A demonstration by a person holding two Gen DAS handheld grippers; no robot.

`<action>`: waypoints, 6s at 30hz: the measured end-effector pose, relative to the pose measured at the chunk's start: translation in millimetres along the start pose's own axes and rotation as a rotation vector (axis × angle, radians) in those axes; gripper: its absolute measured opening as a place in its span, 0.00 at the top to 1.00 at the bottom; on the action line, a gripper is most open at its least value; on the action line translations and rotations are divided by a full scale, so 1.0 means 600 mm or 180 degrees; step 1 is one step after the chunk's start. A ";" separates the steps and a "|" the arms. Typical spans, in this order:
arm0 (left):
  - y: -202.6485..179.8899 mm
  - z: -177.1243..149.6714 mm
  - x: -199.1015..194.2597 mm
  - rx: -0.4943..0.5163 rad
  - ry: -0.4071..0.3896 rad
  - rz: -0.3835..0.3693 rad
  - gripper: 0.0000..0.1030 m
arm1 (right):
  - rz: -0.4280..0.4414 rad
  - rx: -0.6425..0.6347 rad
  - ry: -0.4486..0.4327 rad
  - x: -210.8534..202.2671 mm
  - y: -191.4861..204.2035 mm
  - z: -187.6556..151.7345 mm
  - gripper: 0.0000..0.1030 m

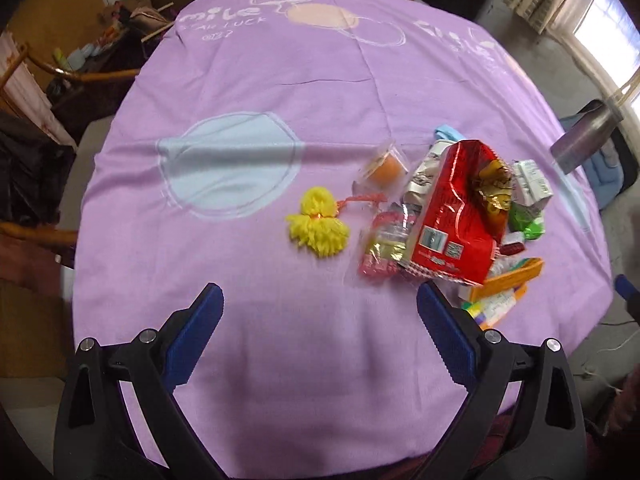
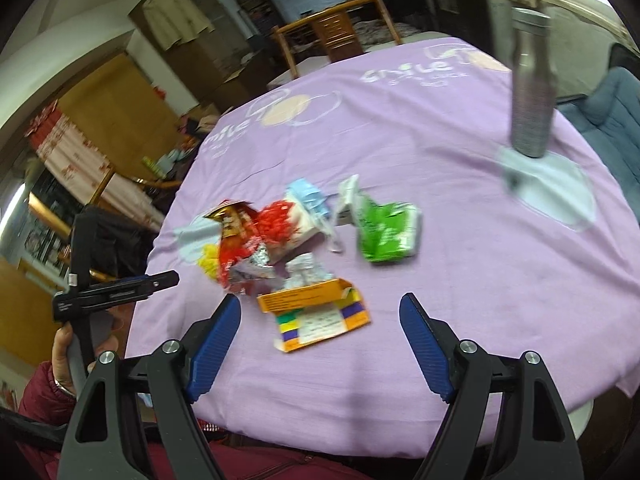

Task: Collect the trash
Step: 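Grasp the red checkered snack bag with the left tool, then grasp the crumpled clear plastic wrap with the right tool, then carry the snack bag with the left tool while the right tool carries the wrap, release both into the wastebasket, then move both open tools back over the trash on the table, then grasp the yellow yarn pompom with the left tool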

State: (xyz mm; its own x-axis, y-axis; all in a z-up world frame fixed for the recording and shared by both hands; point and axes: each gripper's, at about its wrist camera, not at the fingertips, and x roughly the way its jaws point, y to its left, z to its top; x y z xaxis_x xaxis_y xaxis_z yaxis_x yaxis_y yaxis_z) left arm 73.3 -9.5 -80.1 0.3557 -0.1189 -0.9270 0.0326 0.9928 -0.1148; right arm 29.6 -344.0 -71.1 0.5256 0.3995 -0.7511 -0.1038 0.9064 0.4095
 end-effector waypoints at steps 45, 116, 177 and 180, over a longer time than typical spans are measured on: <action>0.037 -0.069 -0.124 -0.0217 -0.0603 -0.0036 0.58 | 0.0009 -0.0371 0.0465 0.159 0.028 0.035 0.34; 0.497 -0.784 -0.394 -0.3579 -0.0556 0.1503 0.14 | 0.2147 -0.3463 0.1871 0.178 0.917 -0.342 0.67; 0.027 0.041 0.075 0.0054 -0.0065 -0.0038 0.12 | -0.0224 0.0123 0.0032 0.011 0.010 0.009 0.46; 0.021 0.062 0.113 0.0056 0.0001 -0.0017 0.12 | -0.0379 0.0215 0.0017 -0.001 -0.015 0.005 0.46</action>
State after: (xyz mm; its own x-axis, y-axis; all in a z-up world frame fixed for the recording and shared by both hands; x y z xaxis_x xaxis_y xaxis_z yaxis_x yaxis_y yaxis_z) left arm 132.6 -4.6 -131.3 0.3553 -0.1240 -0.9265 0.0509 0.9923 -0.1133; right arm 32.9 -353.1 -72.7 0.5264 0.2906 -0.7990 0.0161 0.9362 0.3512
